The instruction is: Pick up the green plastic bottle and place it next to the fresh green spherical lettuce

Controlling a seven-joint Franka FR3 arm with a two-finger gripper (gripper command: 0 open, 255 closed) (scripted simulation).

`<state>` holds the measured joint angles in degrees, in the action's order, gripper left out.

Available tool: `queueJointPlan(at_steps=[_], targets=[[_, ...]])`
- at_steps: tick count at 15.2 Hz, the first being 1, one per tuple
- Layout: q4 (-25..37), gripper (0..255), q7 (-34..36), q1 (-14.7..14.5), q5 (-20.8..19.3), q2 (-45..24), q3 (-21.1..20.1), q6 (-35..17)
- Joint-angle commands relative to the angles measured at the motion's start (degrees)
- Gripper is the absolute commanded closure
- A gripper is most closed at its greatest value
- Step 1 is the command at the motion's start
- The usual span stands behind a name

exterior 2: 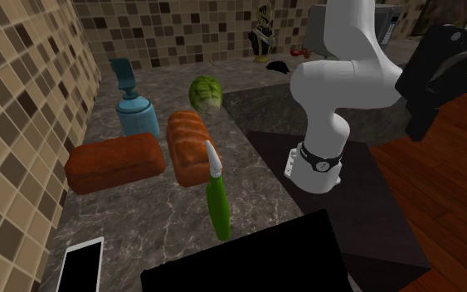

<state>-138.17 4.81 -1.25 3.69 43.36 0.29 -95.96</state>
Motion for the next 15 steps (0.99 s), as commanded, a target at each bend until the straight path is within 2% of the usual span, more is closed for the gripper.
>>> queueJointPlan(at_steps=[1,8,15], targets=[[0.0,0,0.0,0.0,0.0,0.0,0.0,0.0],[-6.4,0,-14.1,2.1,-8.3,3.5,8.0,-1.4],[-9.1,0,-28.4,4.8,-17.7,2.4,17.1,-5.1]])
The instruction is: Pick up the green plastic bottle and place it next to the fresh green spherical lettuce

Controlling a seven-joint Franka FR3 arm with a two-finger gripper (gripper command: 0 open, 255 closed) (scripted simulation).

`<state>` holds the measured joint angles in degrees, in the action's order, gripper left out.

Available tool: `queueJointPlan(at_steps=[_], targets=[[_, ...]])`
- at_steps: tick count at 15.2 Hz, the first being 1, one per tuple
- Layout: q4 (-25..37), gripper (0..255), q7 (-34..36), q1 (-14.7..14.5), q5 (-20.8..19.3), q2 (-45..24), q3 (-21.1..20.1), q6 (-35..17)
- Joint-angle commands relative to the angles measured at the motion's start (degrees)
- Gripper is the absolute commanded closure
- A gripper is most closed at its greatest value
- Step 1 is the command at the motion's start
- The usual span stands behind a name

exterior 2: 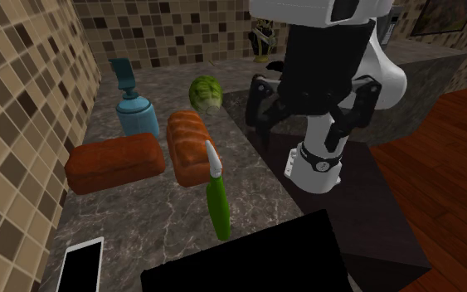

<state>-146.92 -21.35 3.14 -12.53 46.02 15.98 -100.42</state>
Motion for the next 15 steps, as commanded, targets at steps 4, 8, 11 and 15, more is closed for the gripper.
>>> queueJointPlan(at_steps=[4,8,11,15], targets=[[0.0,0,-10.3,1.5,-6.6,-3.1,6.9,-4.0],[1.7,0,-18.3,1.8,-10.9,-7.6,12.6,-8.0],[1.0,0,-19.9,1.9,-12.1,-9.2,14.5,-10.6],[-1.3,0,-19.8,2.1,-12.9,-10.3,15.7,-14.0]])
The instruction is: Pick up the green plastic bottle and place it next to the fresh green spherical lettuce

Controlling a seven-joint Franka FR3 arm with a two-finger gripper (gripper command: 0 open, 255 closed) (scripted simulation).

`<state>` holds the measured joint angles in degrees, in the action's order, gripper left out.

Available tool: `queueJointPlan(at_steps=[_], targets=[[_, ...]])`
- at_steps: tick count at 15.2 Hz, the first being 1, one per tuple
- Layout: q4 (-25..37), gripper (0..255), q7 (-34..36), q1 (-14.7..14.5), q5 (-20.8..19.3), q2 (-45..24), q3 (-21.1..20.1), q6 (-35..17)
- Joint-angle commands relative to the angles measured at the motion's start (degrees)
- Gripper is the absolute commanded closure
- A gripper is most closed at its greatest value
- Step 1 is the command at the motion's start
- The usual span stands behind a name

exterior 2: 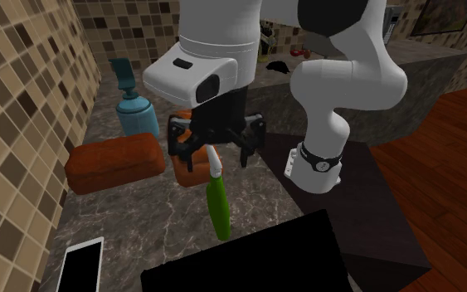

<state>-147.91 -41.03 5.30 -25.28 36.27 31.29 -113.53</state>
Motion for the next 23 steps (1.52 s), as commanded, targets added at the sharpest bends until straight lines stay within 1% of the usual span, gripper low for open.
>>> queueJointPlan(at_steps=[1,10,11,20,23], targets=[[-0.8,0,-0.1,0.0,-0.4,-0.8,0.7,-1.7],[-1.1,0,-0.1,0.0,-0.5,-1.0,0.9,-2.2],[-1.1,255,-0.1,0.0,-0.5,-1.0,0.9,-2.2],[-1.1,255,-0.1,0.0,-0.5,-1.0,0.9,-2.2],[0.6,255,-0.3,0.0,0.1,-0.1,0.1,0.4]])
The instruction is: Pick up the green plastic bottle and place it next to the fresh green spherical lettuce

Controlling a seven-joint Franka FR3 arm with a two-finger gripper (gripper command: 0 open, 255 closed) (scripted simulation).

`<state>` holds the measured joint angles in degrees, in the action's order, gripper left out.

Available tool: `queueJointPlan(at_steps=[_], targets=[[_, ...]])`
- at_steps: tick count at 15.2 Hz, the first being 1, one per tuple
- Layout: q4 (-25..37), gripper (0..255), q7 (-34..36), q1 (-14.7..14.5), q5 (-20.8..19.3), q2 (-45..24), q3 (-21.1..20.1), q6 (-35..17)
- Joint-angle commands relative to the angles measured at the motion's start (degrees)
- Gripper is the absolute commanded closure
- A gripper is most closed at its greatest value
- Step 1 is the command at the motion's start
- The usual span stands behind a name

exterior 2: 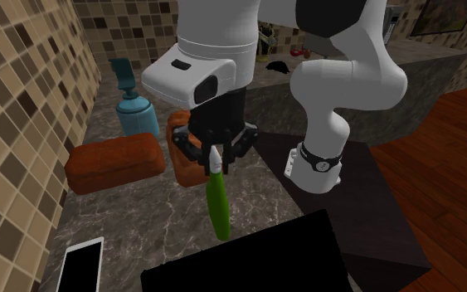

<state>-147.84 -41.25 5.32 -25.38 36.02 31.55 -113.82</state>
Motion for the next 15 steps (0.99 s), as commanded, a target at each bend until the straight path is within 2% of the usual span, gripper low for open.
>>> queueJointPlan(at_steps=[1,15], targets=[[1.1,255,-0.2,-0.1,0.4,0.5,-0.5,1.5],[10.2,255,-1.4,-0.7,2.9,2.5,-3.8,12.7]])
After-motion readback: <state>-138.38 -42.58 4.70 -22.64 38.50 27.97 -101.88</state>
